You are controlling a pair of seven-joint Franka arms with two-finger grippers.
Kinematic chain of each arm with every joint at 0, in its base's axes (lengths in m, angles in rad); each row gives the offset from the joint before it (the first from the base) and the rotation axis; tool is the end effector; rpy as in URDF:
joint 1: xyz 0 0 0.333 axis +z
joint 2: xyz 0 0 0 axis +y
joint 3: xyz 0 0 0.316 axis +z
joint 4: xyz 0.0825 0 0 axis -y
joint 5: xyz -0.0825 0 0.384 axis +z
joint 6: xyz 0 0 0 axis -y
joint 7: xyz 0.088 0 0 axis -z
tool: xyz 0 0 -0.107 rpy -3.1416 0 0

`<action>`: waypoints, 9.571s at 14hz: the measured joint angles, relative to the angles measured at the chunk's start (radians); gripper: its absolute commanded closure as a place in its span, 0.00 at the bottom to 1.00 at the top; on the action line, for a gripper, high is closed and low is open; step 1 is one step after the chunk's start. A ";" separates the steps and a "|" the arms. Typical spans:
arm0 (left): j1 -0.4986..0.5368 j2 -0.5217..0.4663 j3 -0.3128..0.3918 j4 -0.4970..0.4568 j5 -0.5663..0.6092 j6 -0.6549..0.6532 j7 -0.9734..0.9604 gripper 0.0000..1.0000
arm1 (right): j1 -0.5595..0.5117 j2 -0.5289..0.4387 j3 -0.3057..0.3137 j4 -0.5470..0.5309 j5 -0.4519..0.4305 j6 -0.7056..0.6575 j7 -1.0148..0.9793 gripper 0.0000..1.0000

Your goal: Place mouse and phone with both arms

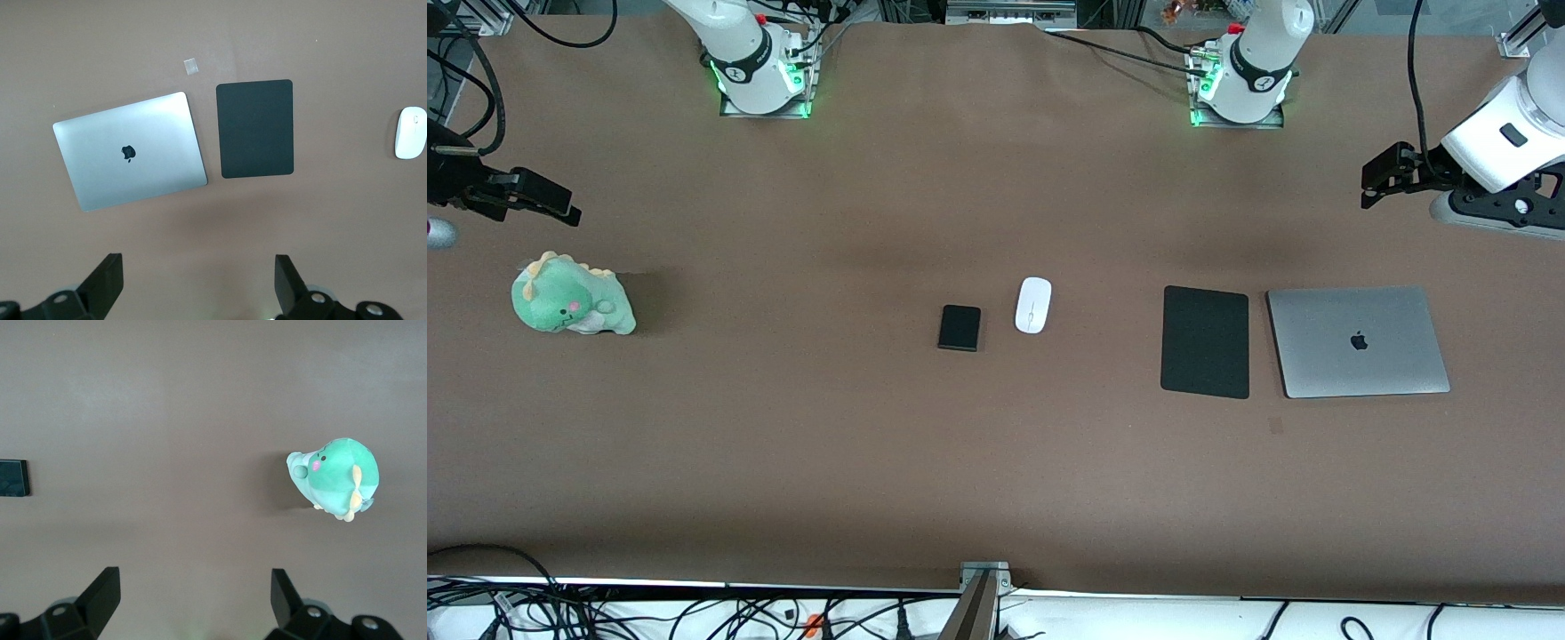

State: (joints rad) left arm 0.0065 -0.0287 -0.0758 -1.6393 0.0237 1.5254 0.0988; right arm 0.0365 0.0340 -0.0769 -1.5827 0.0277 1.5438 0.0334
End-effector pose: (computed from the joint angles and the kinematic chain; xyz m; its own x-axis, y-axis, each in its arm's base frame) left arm 0.5378 -0.0353 0.6043 0.9823 -0.1657 -0.0873 -0.1678 -0.9857 -0.0173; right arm 0.5602 -0.0189 0.5978 0.9946 -0.0730 -0.0735 -0.0749 -0.9969 -0.0226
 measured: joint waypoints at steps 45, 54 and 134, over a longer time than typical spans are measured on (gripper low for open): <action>-0.501 0.763 -0.185 -0.003 0.221 0.826 -0.773 0.00 | 0.068 0.165 0.246 -0.003 0.031 0.106 0.321 0.00; -0.516 0.805 -0.184 -0.003 0.221 0.839 -0.773 0.69 | 0.118 0.230 0.247 -0.004 0.032 0.162 0.379 0.00; -0.040 -0.033 0.103 -0.123 0.013 0.144 -0.194 0.00 | 0.048 0.496 0.008 -0.208 -0.069 0.620 -0.015 0.82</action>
State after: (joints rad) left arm -0.0331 -0.0616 0.0269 -1.7622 0.0369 1.6692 -0.0953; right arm 0.0848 0.5304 -0.0687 -1.7912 -0.0411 2.1639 0.0184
